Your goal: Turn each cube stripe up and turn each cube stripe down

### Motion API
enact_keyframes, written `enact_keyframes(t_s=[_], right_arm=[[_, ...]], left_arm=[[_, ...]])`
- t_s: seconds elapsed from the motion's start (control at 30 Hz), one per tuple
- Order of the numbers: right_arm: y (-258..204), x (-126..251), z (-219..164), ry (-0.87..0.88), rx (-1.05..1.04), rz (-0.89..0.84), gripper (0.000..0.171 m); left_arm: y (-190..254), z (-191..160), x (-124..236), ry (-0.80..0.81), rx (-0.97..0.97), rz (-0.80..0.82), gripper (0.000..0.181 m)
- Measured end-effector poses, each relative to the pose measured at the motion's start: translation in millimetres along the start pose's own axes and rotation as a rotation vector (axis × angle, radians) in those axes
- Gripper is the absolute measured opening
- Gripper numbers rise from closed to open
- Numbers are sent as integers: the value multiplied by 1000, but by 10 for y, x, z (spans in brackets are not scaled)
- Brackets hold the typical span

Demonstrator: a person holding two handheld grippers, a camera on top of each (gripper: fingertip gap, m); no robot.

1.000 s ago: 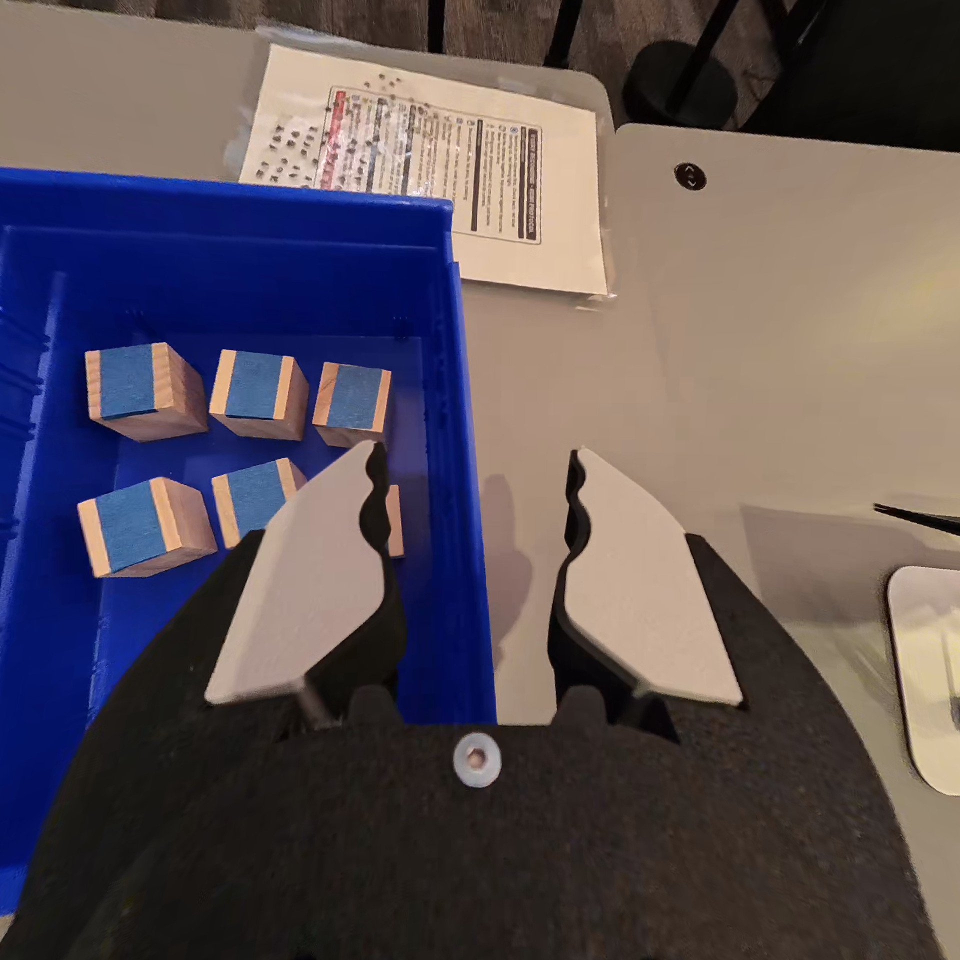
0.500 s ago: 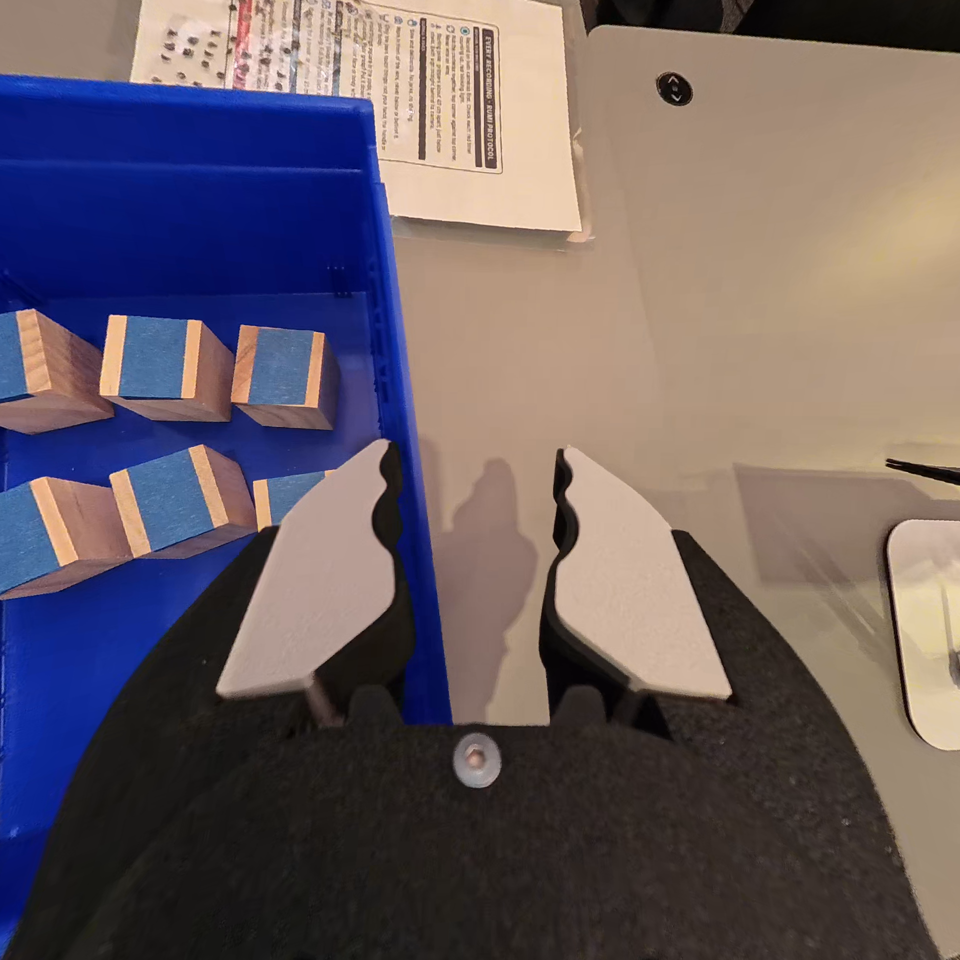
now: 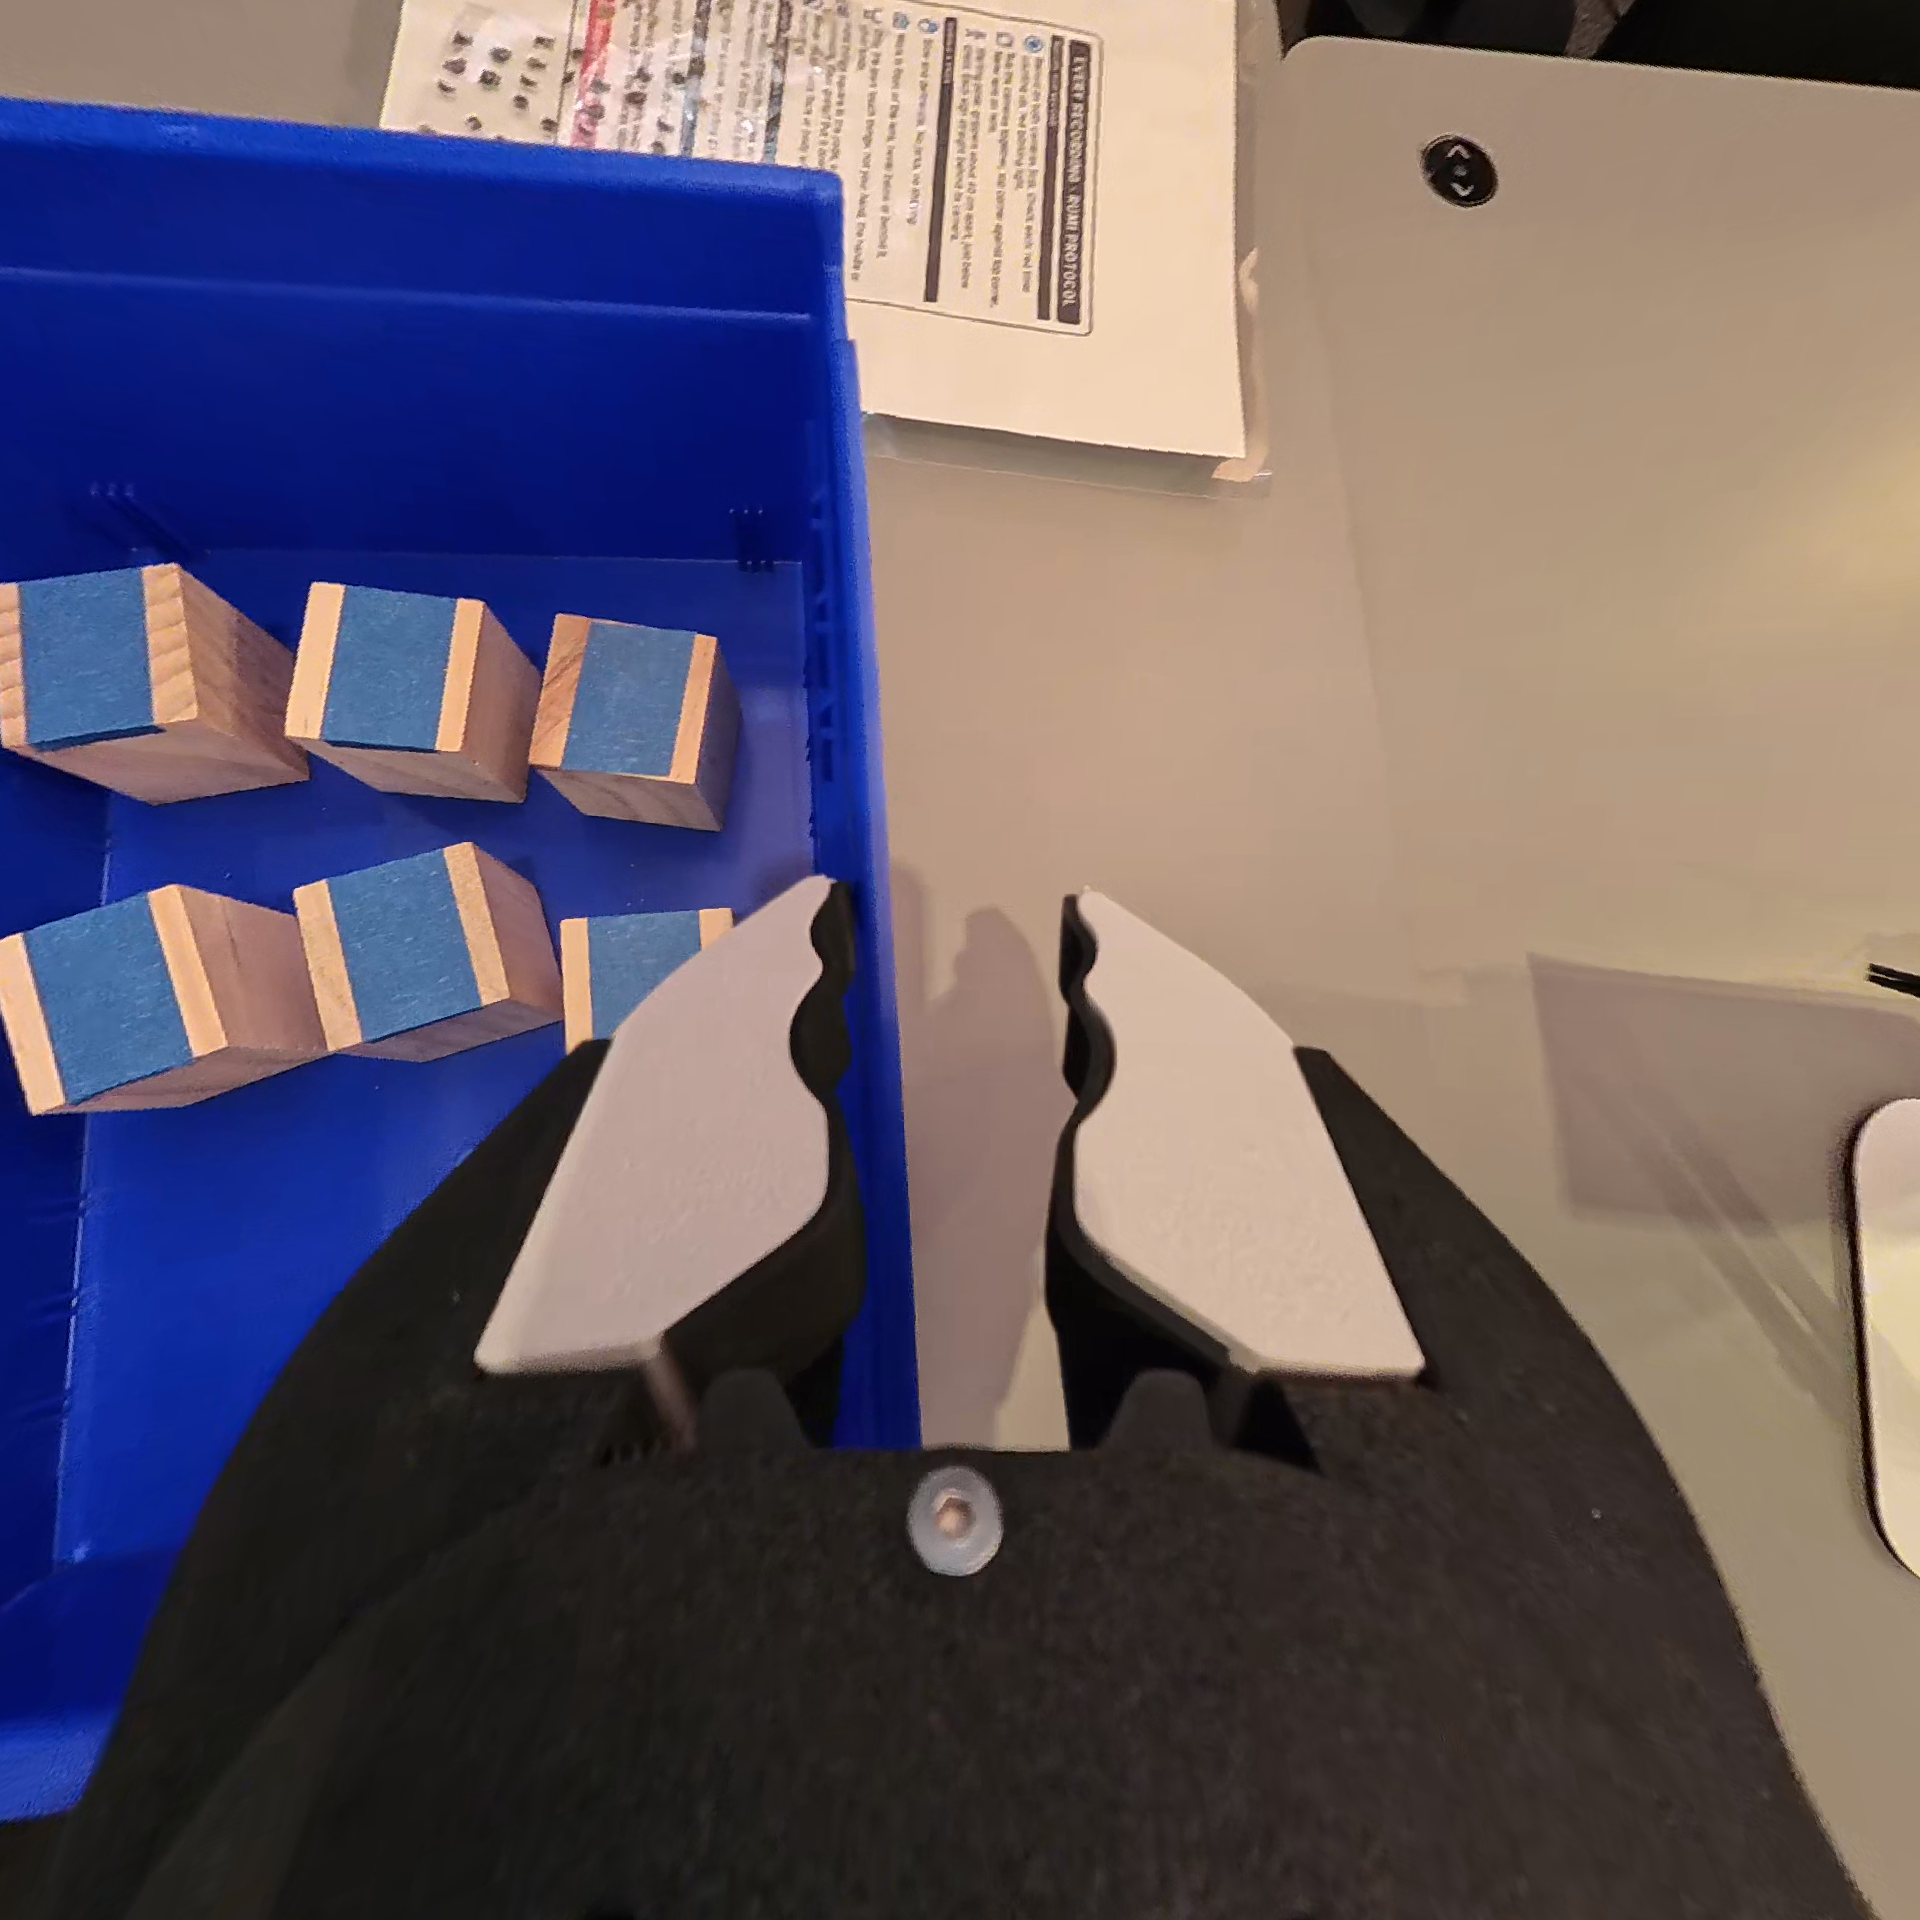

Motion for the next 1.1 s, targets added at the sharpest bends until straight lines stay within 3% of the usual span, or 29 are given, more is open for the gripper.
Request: enact_keyframes(t_s=[0.27, 0.43, 0.67, 0.77, 0.83, 1.1], right_arm=[[7, -125, 12, -160, 14, 133, 26], [79, -188, 104, -282, -43, 280, 18], [25, -381, 102, -457, -72, 393, 31], [28, -506, 65, -509, -5, 307, 26], [-40, -539, 78, -519, 3, 343, 7], [-191, -538, 119, -554, -28, 234, 5]], left_arm=[[641, -28, -20, 0, -65, -45, 5], [956, -59, -89, 11, -93, -84, 15], [1278, -42, -146, 3, -131, -102, 20], [1422, -36, -153, 2, -148, -121, 22], [1512, -26, -157, 0, -161, -125, 24], [1840, 47, -203, 10, -184, -139, 24]])
Point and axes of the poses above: each gripper's, where its closed fingertips meet, x back along the fingers, z out of its top, y = z × x across the jaws, the point moved 9 cm from there along x, back along the fingers, and after that the axes turned 1 degree about -x, right-handed, at the moved point
